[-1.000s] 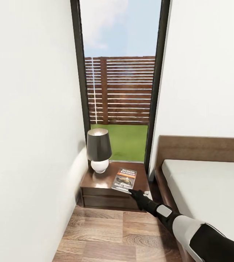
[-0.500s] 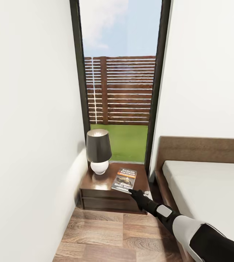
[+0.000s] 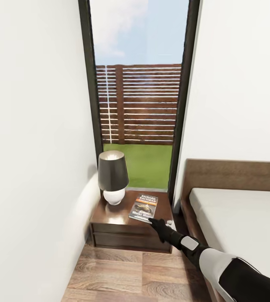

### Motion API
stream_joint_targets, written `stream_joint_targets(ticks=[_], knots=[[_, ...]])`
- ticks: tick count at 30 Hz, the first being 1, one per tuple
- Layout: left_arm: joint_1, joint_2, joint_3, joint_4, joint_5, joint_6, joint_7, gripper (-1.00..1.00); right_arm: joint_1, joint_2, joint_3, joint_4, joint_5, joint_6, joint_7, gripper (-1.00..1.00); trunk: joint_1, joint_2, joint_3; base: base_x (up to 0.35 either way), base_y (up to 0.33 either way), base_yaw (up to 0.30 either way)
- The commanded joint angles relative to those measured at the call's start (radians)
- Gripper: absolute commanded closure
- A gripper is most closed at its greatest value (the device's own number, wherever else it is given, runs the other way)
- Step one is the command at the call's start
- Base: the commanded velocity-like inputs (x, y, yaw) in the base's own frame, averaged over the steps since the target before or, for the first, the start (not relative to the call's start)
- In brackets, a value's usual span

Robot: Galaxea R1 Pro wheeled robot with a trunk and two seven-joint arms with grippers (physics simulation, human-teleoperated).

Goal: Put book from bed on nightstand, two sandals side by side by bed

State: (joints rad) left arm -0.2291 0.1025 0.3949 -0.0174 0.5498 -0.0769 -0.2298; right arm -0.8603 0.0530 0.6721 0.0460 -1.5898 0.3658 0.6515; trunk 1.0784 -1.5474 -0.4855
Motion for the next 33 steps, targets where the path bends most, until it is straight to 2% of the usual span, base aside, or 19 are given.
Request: stream_joint_targets(ticks=[1, 21, 27, 33], knots=[[-0.001, 0.0, 0.006, 0.002, -0.001, -0.003, -0.005, -1.0, -0.002, 0.001, 0.005, 0.005, -0.013, 0.008, 0.007, 1.0, 0.0, -0.001, -0.001, 0.164, 0.0, 0.0], [-0.001, 0.0, 0.006, 0.002, -0.001, -0.003, -0.005, -1.0, -0.001, -0.002, 0.011, 0.005, -0.008, 0.005, -0.005, 1.0, 0.0, -0.001, -0.001, 0.164, 0.0, 0.0], [-0.001, 0.0, 0.006, 0.002, -0.001, -0.003, -0.005, -1.0, -0.002, -0.007, 0.016, 0.002, 0.01, 0.004, -0.068, 1.0, 0.0, -0.001, -0.001, 0.15, 0.0, 0.0], [-0.001, 0.0, 0.006, 0.002, -0.001, -0.003, -0.005, -1.0, -0.002, -0.028, 0.017, -0.005, 0.031, 0.001, -0.138, 1.0, 0.0, -0.001, -0.001, 0.135, 0.0, 0.0]])
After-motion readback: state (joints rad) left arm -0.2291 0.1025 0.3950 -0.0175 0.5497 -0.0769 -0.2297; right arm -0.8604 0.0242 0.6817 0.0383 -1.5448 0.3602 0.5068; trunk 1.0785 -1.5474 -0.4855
